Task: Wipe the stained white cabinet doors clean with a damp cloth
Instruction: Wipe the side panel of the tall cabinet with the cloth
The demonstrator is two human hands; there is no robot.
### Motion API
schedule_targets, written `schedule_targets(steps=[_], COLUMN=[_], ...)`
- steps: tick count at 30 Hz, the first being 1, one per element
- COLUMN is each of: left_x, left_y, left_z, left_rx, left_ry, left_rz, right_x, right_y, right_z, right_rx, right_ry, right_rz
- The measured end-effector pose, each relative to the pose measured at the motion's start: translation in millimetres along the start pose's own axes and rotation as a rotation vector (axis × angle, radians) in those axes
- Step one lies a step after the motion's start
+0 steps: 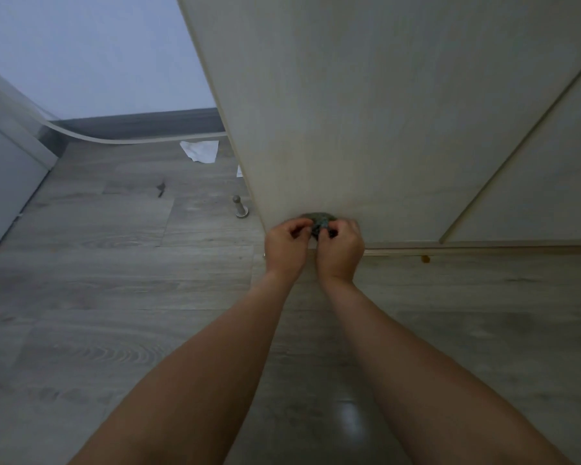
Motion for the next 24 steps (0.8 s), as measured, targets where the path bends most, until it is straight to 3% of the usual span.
schedule_targets(steps=[3,5,8,12,15,17,20,22,24], left_x=[3.2,7.8,11.0,18.4,30.0,38.8,50.8,56.7,61.1], left_y=[27.3,36.9,19.6,-42.6,-66.1,-55.9,-12.5,6.8,5.7], left_z=[-10.9,-21.8,-26.0,-20.7,-17.6,-15.4,-17.6,-25.4,-29.9], left_rx=[-0.128,-0.199,-0.164,0.124,0.239,0.19,0.021,-0.133,-0.17], left_ry=[0.165,0.231,0.13,-0.054,-0.122,-0.123,0.011,0.101,0.083], left_rz=[0.064,0.042,-0.015,-0.141,-0.194,-0.152,0.022,0.007,-0.023], right_x=[6.4,4.4,-8.9,-44.5,-61.5,-56.6,-40.5,-36.6,-41.3], right_y=[-31.8,-39.3,-22.0,18.2,33.1,19.2,-28.1,-50.0,-49.7], right_z=[-0.4,3.4,1.8,21.3,43.8,41.1,25.8,23.8,28.8], right_rx=[0.093,0.101,0.022,-0.2,-0.311,-0.263,-0.053,0.057,0.078], right_ry=[0.223,0.277,0.128,-0.154,-0.238,-0.207,-0.029,0.138,0.162], right_rz=[-0.207,-0.277,-0.163,0.033,0.077,0.068,-0.04,-0.143,-0.181])
Point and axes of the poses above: each hand's wrist, its own z-axis towards the middle knuckle, its own x-axis out of the palm, y = z × x, the point moved 1 cm from there along z, towards the middle knuckle, and after that the axes turned 4 degrees about x, right-handed, at the moved point
